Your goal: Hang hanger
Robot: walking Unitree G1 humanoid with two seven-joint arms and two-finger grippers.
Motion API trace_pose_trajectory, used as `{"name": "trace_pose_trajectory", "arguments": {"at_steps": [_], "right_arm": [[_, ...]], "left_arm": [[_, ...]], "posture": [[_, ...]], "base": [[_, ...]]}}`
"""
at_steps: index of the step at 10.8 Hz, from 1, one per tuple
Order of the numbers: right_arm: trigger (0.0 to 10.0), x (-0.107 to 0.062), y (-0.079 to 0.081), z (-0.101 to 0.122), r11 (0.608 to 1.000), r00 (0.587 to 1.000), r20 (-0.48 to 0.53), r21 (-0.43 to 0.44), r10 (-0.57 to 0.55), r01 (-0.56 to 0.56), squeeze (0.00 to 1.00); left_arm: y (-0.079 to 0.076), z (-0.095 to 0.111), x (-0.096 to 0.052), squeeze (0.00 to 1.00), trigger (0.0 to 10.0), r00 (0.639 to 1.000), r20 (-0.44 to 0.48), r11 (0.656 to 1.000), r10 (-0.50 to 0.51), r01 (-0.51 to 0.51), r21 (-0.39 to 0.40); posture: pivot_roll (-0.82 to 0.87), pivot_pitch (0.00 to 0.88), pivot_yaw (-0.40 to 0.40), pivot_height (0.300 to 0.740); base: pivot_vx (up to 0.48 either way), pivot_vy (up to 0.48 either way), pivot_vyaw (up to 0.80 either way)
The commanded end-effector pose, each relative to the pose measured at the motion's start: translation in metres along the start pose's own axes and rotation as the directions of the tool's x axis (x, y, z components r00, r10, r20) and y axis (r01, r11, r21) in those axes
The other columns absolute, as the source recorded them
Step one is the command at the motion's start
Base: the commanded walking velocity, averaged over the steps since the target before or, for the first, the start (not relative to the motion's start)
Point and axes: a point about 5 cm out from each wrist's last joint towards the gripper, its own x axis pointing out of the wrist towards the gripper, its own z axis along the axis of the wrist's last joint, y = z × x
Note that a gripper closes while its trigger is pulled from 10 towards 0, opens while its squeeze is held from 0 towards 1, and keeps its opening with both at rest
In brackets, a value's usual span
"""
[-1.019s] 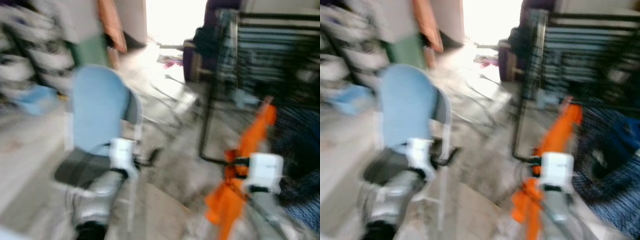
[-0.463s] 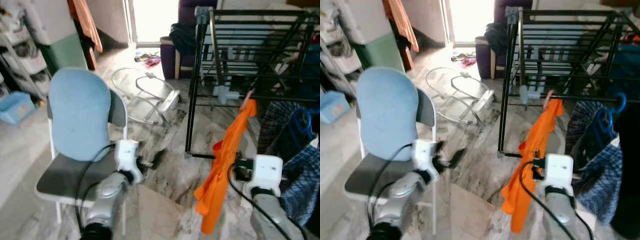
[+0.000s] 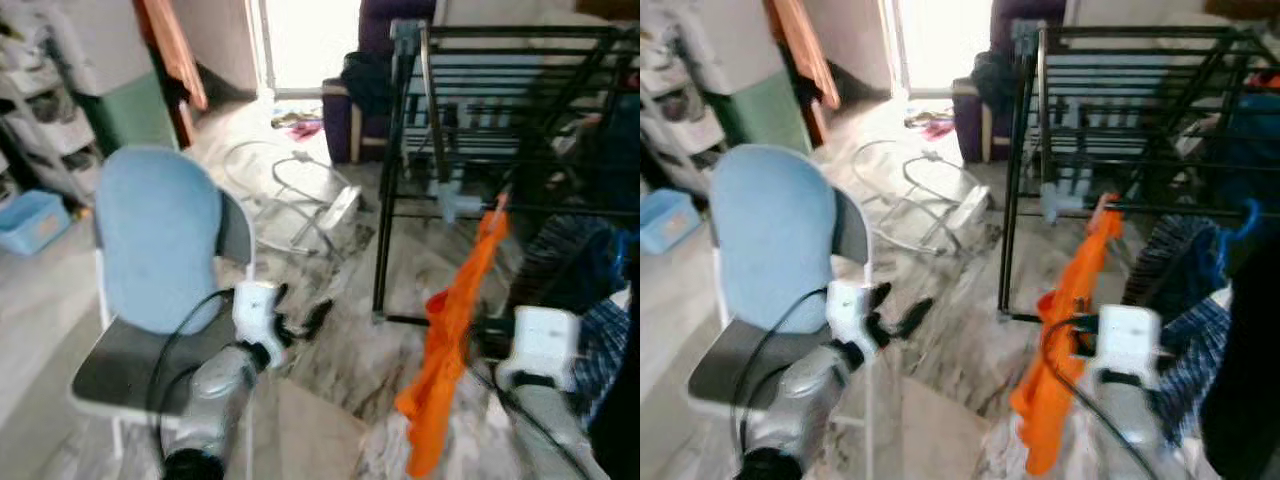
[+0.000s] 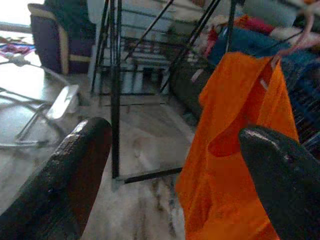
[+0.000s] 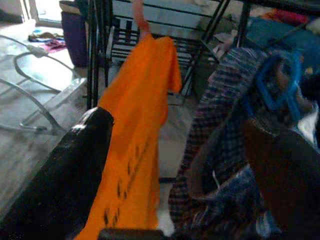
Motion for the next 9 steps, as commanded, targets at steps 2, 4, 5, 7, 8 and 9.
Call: {"name": "trace_pose_trajectory", "arguments": {"at_steps": [2,4,5,7,8,9], "right_arm": [[10.0,0.0027,0.0039,0.0039,1.000,1.000,0.007,0.017,0.009,-0.009,0.00],[10.0,0.0047,0.0026,0.0042,1.000,1.000,0.009,0.008,0.007,-0.007,0.00],[10.0,0.0051,0.0024,0.0033,1.000,1.000,0.004,-0.001,0.001,-0.001,0.00],[10.0,0.0043,0.0050,-0.0020,1.000,1.000,-0.028,-0.017,-0.006,0.006,0.00],[10.0,0.0047,0.0074,-0.0032,1.000,0.999,-0.034,-0.014,0.004,-0.005,0.00],[10.0,0.0056,0.0079,-0.0027,1.000,0.999,-0.033,-0.013,0.008,-0.009,0.00]], "left_arm": [[0.0099,0.0022,-0.0050,0.00,10.0,0.999,-0.006,0.999,0.039,-0.039,-0.004],[0.0122,0.0038,-0.0038,0.00,10.0,0.999,-0.005,0.999,0.053,-0.053,-0.008],[0.0126,0.0039,-0.0041,0.00,10.0,0.999,-0.005,0.999,0.052,-0.052,-0.005],[0.0144,-0.0012,-0.0082,0.00,10.0,0.997,-0.033,0.998,0.063,-0.063,0.007],[0.0158,-0.0045,-0.0101,0.00,10.0,0.996,-0.047,0.997,0.072,-0.071,0.012],[0.0161,-0.0052,-0.0106,0.00,10.0,0.996,-0.050,0.997,0.072,-0.071,0.011]], "posture": [[-0.22,0.000,0.051,0.740],[-0.22,0.000,0.053,0.740],[-0.22,0.000,0.050,0.740],[-0.21,0.000,0.048,0.740],[-0.21,0.000,0.048,0.740],[-0.20,0.000,0.047,0.740]], "base": [[0.343,0.000,0.00],[0.000,0.000,0.00],[0.000,0.000,0.00],[0.000,0.000,0.00],[0.000,0.000,-0.80],[0.000,0.000,-0.58]]}}
